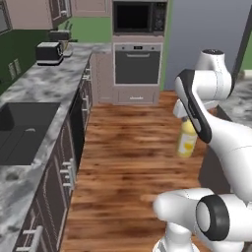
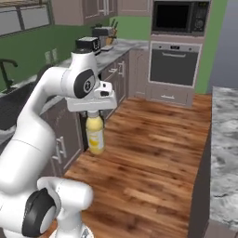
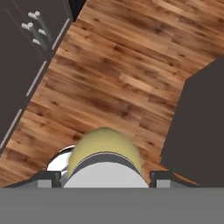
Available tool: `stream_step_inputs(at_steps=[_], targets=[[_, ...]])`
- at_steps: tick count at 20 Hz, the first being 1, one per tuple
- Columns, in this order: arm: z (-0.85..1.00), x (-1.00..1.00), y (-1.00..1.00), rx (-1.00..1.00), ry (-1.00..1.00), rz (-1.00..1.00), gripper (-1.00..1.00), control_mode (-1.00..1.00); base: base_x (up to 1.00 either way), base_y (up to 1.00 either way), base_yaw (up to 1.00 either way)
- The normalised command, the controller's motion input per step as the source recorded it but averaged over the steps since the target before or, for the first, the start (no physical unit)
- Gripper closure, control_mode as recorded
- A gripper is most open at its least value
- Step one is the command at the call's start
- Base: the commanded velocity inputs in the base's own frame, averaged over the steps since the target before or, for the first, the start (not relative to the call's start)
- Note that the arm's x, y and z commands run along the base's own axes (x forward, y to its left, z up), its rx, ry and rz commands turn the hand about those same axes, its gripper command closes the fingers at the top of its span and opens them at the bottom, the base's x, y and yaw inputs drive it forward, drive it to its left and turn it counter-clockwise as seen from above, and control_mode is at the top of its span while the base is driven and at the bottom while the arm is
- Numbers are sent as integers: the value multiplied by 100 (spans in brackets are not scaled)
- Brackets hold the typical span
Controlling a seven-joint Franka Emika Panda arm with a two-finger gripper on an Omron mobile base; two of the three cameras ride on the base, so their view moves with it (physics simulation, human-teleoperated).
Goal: There is a wine glass and glass cup on the dining counter. Place the wine bottle next to the wine glass and the juice bottle next to the glass cup.
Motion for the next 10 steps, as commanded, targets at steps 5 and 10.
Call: stream_step_inputs(at_steps=[5, 10], targets=[[0, 0, 0, 0, 0, 0, 100, 100, 94, 5, 0], [0, 0, 0, 0, 0, 0, 100, 100, 94, 1, 0]])
